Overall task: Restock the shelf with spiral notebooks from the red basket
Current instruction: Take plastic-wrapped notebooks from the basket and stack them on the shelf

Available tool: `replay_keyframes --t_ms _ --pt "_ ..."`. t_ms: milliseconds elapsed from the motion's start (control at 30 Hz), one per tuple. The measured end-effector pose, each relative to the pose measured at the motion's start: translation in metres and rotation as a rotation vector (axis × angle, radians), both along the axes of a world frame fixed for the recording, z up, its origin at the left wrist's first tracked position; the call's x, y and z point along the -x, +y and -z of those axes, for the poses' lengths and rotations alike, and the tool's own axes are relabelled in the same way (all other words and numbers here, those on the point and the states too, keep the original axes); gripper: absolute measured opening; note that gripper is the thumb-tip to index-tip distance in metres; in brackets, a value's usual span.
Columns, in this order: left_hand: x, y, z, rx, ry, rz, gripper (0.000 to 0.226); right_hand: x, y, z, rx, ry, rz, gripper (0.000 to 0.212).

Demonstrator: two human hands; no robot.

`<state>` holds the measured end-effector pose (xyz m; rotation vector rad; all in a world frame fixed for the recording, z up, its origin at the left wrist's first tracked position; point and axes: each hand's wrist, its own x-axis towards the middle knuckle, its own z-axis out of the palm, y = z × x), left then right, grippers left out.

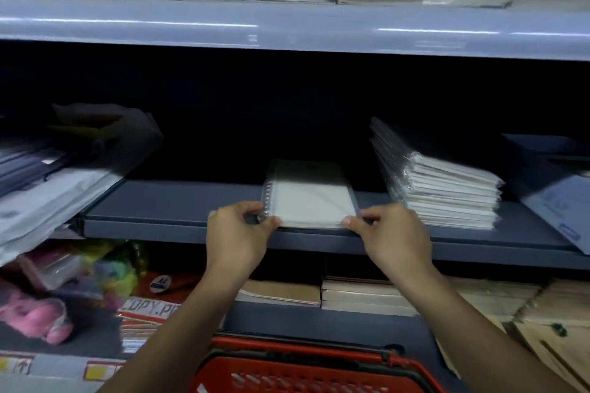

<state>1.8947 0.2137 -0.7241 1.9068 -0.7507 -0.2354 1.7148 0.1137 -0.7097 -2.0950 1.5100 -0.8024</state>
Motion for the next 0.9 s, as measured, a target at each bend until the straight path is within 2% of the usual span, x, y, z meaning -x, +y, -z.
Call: replay_keyframes --t_ms 133,333,433,633,733,833,900 --pt "-0.007 -0.018 0.0 -0.013 -0.028 -0.065 0.041 -0.014 -0.014 -0.001 -0.004 0.038 0.022 0.032" --pt "-0.004 -0.008 -0.002 0.041 -0.006 -0.041 0.052 -0.004 -0.008 0.013 0.064 -0.147 -0.021 0.049" --pt "0.005 0.01 -0.005 0.08 0.055 -0.005 0.051 0.013 0.006 0.015 0.07 -0.222 -0.087 0.044" --pt "0.04 0.067 0.01 0.068 0.19 0.073 0.04 0.07 0.055 0.036 -0.123 -0.263 -0.128 0.038" --pt "0.067 0.098 0.031 0.034 0.314 0.116 0.036 0.1 0.091 0.059 -0.214 -0.225 -0.153 0.029" --pt "0.085 0.134 0.065 -0.062 0.539 0.13 0.031 0.13 0.132 0.092 -0.35 -0.169 -0.213 0.011" --pt "0.089 0.155 0.087 -0.126 0.7 0.118 0.032 0.141 0.151 0.114 -0.466 -0.061 -0.25 0.012"
